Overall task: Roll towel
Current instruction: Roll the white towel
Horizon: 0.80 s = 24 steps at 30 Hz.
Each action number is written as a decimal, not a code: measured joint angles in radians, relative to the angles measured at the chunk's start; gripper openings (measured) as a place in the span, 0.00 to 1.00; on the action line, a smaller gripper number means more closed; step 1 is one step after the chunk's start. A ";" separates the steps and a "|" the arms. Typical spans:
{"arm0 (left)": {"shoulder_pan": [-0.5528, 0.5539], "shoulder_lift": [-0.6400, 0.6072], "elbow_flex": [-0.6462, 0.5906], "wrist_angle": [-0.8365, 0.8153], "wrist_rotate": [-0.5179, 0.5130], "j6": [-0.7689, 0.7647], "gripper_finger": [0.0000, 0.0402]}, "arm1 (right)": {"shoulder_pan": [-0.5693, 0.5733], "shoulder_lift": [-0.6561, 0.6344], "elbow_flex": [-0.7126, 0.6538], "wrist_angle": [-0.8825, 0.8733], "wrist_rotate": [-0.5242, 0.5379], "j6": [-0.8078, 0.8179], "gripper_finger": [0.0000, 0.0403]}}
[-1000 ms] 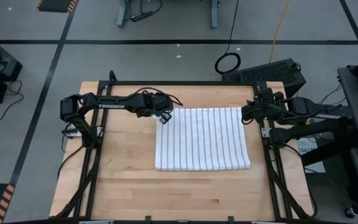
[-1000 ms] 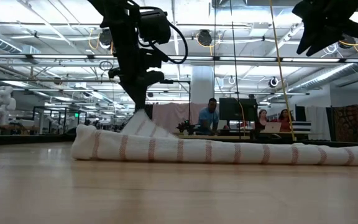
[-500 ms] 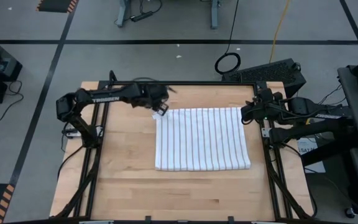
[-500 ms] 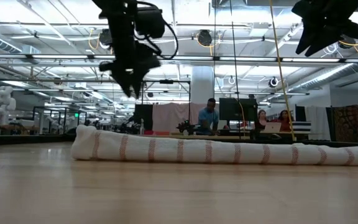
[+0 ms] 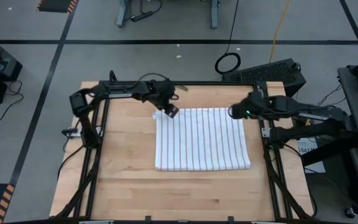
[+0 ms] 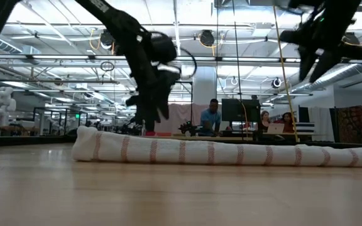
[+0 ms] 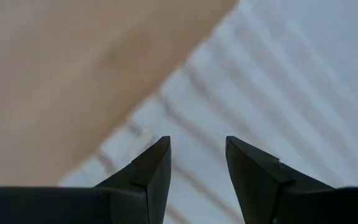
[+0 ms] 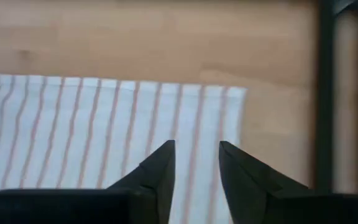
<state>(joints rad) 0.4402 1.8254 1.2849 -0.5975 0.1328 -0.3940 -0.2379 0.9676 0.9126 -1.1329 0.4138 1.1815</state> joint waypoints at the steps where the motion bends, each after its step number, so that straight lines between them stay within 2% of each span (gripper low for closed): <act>1: -0.004 0.020 -0.001 -0.023 -0.006 -0.005 0.39 | -0.031 0.020 -0.018 0.047 -0.035 -0.021 0.25; 7: -0.012 0.139 -0.001 -0.080 -0.035 -0.027 0.39 | -0.208 0.170 -0.090 0.228 -0.149 -0.045 0.15; 13: -0.013 0.169 0.005 -0.094 -0.047 -0.027 0.39 | -0.334 0.309 -0.099 0.280 -0.207 -0.123 0.13; 19: -0.015 0.034 -0.003 -0.164 -0.108 -0.010 0.37 | -0.387 0.433 -0.098 0.319 -0.270 -0.215 0.13; 24: -0.055 -0.069 0.000 -0.165 -0.075 0.094 0.35 | -0.390 0.513 -0.098 0.345 -0.287 -0.256 0.13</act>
<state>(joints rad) 0.3851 1.7561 1.2851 -0.7623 0.0582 -0.3000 -0.6282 1.4810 0.8143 -0.7881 0.1270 0.9254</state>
